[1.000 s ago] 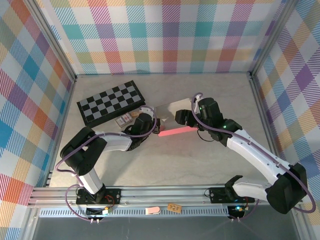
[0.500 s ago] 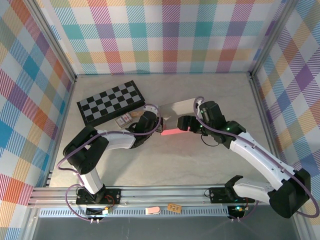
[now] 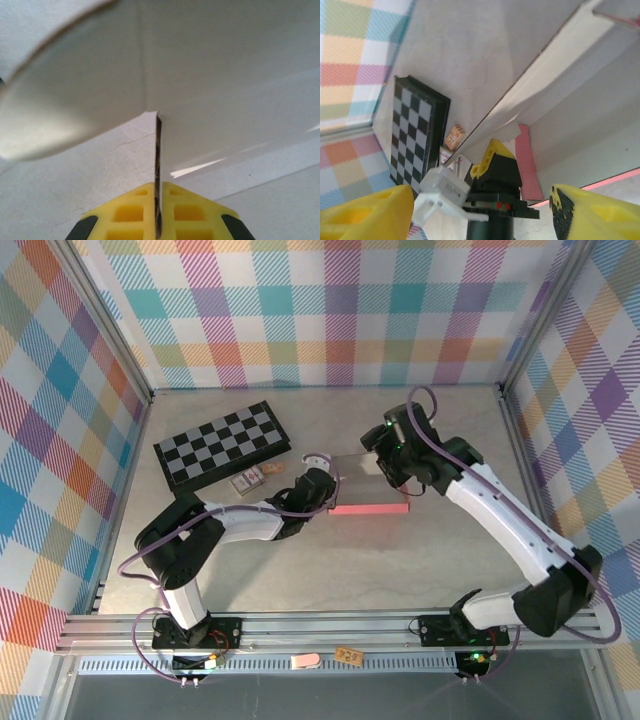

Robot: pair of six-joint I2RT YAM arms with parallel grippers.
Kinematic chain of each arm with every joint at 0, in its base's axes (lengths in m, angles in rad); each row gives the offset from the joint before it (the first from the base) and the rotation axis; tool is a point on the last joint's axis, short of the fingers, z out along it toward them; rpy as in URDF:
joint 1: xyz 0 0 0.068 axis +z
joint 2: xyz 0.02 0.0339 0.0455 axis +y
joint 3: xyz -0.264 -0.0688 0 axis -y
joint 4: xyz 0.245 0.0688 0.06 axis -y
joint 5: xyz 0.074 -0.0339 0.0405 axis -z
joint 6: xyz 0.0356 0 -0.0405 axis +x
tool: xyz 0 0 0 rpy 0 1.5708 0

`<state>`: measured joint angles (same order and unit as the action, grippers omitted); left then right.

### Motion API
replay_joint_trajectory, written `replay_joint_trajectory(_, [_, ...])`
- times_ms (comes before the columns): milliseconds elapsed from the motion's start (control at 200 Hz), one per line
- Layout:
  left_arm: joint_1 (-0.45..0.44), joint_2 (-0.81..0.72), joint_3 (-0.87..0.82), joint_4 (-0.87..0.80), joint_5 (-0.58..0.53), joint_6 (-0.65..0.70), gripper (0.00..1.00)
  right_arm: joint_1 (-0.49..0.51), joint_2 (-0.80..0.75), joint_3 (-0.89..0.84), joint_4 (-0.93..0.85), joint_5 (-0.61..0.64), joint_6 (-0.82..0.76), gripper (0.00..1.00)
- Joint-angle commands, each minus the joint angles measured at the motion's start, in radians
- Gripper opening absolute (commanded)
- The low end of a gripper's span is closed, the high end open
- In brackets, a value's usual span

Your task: Fold the paper box

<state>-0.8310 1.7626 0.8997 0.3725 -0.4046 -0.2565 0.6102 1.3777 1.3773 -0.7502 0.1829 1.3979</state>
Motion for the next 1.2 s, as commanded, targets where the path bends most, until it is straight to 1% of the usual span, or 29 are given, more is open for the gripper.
replay_joint_trajectory(0, [-0.028,0.055,-0.008,-0.122,-0.058,0.011,0.0,-0.006,0.027,-0.006,0.0,0.002,0.192,0.71])
replay_joint_trajectory(255, [-0.051,0.058,-0.01,-0.132,-0.095,0.007,0.0,-0.033,0.103,-0.029,0.042,-0.016,0.266,0.65])
replay_joint_trajectory(340, [-0.056,0.062,-0.009,-0.133,-0.101,0.007,0.0,-0.042,0.132,-0.042,0.068,-0.032,0.289,0.61])
replay_joint_trajectory(485, [-0.065,0.069,-0.003,-0.136,-0.112,0.005,0.0,-0.071,0.165,-0.043,0.123,-0.048,0.275,0.57])
replay_joint_trajectory(620, [-0.069,0.074,0.001,-0.138,-0.12,0.005,0.0,-0.079,0.187,-0.012,0.099,-0.057,0.255,0.52])
replay_joint_trajectory(725, [-0.071,0.077,0.005,-0.142,-0.125,0.005,0.0,-0.081,0.19,-0.05,0.102,-0.083,0.276,0.5])
replay_joint_trajectory(880, [-0.072,0.083,0.014,-0.147,-0.131,0.006,0.0,-0.093,0.186,-0.123,0.162,-0.117,0.292,0.4])
replay_joint_trajectory(1000, [-0.075,0.085,0.012,-0.147,-0.136,0.005,0.0,-0.094,0.186,-0.122,0.142,-0.135,0.269,0.29])
replay_joint_trajectory(1195, [-0.074,0.084,0.018,-0.161,-0.141,-0.006,0.0,-0.094,0.157,-0.19,0.146,-0.161,0.274,0.14])
